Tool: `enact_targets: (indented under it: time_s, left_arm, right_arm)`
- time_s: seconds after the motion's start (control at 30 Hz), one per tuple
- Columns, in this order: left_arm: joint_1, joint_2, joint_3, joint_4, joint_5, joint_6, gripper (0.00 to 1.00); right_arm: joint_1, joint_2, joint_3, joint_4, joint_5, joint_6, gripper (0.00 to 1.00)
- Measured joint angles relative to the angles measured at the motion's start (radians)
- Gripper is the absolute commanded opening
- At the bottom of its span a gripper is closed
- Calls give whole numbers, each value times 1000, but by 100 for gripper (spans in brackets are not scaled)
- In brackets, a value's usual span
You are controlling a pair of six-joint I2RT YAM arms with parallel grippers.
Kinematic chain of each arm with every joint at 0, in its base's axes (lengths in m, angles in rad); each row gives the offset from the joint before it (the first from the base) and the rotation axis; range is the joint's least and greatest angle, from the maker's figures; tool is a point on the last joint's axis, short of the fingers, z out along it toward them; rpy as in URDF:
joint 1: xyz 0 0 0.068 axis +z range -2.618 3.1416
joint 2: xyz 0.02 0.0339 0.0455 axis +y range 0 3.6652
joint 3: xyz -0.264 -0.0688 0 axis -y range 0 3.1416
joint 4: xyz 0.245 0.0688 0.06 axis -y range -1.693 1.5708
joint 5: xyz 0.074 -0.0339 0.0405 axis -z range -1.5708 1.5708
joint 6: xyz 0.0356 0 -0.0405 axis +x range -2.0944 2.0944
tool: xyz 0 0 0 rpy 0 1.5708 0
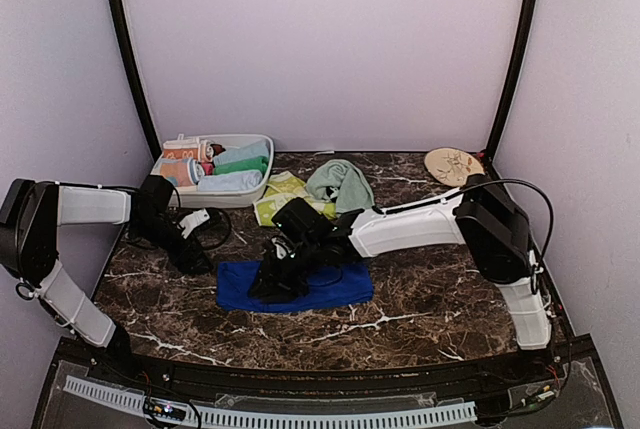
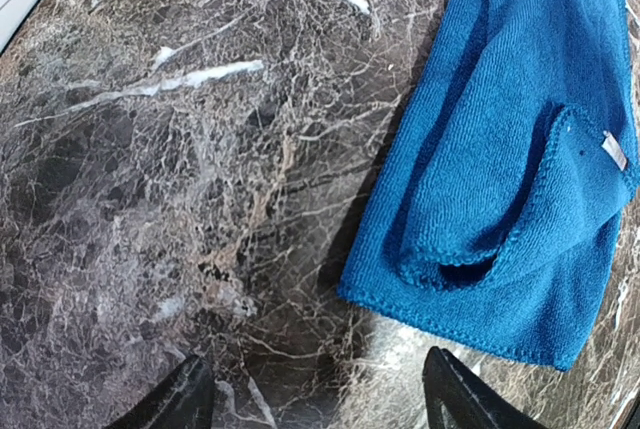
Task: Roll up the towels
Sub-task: Smooth out the towel at the center of the board.
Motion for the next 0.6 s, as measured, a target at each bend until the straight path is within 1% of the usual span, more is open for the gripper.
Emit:
enact_targets:
  time_s: [0.03,0.07,0.1,0.13,0.2,0.3,0.47,0.6]
  left_arm:
    - [0,0,2,-1,4,-7,73]
    - [0,0,5,-1,9,-14,72]
    - [0,0,10,-2,13,-21,72]
    - [-1,0,18,-2,20,-33,72]
    - [-3,0,29,1,24,-45,72]
    - [-6,0,33,3,21,-53,71]
    - [-6,1,22,7,-2,-51,71]
    - [-6,1,-3,11,-26,-39,71]
  right_arm:
    - [-4,-25,-19,0,37,0,72]
    - [-5,-57,-42,0,80,1,73]
    - [-10,-87,-62,-4,106,-92,73]
    - [-16,-109,-76,-4,135,-130,72]
    - [-24,-126,-81,-1,172,-154,72]
    - [-32,-105,-76,3,203,-174,72]
    - [-19,-14,-44,4,214,-193,71]
    - [-14,-3,-14,10,209,-194,69]
